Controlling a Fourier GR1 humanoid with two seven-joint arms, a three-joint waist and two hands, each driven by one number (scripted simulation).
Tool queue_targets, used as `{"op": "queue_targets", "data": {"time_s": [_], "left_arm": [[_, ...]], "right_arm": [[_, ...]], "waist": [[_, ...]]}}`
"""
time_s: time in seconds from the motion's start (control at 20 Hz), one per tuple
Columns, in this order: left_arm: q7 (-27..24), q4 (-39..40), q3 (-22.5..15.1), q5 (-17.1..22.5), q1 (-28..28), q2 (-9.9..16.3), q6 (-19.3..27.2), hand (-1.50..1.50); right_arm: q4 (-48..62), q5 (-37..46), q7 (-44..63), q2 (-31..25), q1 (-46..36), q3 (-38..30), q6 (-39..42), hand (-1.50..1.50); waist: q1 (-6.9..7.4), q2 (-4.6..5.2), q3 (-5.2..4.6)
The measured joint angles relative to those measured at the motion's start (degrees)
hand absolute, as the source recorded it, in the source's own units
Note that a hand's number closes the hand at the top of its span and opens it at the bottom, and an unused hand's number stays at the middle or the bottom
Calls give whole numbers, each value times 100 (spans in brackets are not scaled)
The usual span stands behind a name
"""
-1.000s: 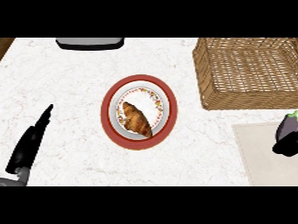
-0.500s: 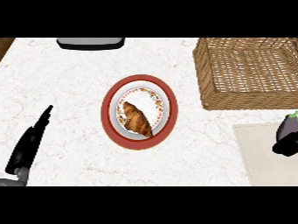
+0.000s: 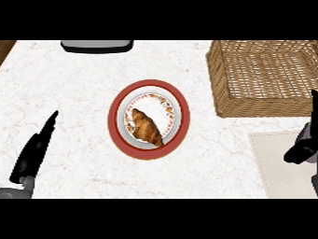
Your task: Pick the eggplant from the placemat and place it in the basket
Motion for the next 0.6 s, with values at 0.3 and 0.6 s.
{"op": "queue_targets", "data": {"time_s": [0.3, 0.6], "left_arm": [[-28, -124, 226, -71, 116, -44, -218, 0], [107, -294, 371, -225, 157, -151, -365, 0]], "right_arm": [[211, 319, -81, 299, 98, -117, -27, -150], [629, 659, -278, 536, 286, -219, -306, -150]], "waist": [[2, -1, 0], [1, 1, -2]]}}
